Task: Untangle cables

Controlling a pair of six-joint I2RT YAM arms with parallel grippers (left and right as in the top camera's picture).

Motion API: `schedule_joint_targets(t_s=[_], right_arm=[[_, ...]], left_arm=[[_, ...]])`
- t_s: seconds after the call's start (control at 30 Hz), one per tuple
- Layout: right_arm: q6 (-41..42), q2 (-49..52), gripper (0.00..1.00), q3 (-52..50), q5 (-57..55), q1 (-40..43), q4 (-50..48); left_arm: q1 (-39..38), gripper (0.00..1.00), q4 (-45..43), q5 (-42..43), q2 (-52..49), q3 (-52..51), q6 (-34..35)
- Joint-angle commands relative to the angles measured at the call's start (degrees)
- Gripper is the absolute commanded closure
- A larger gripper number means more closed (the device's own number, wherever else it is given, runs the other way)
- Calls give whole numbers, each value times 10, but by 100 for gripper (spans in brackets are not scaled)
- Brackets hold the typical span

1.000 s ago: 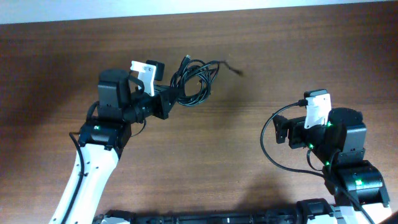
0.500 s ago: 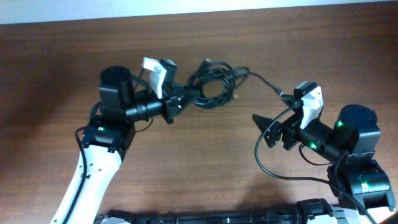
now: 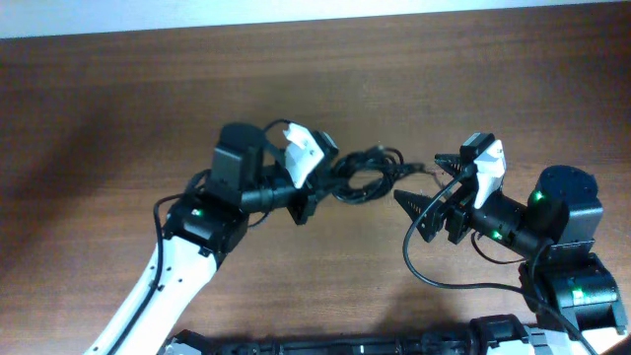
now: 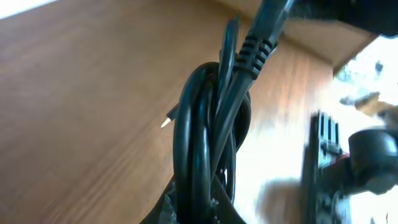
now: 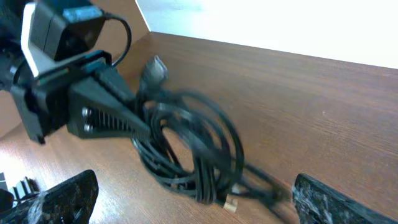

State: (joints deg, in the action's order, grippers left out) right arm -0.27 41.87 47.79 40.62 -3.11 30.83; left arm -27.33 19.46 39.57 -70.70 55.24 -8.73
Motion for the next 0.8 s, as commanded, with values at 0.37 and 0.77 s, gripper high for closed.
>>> schedule_joint_targets(t_s=[0.37,0.77], right_arm=[[-120,-3,2,10,31,1,59],[-173,-3,68,10,117,1,58]], left_arm=[[-53,100,83,55,15,94,-185],[-53,100,67,121,15,94,-209]])
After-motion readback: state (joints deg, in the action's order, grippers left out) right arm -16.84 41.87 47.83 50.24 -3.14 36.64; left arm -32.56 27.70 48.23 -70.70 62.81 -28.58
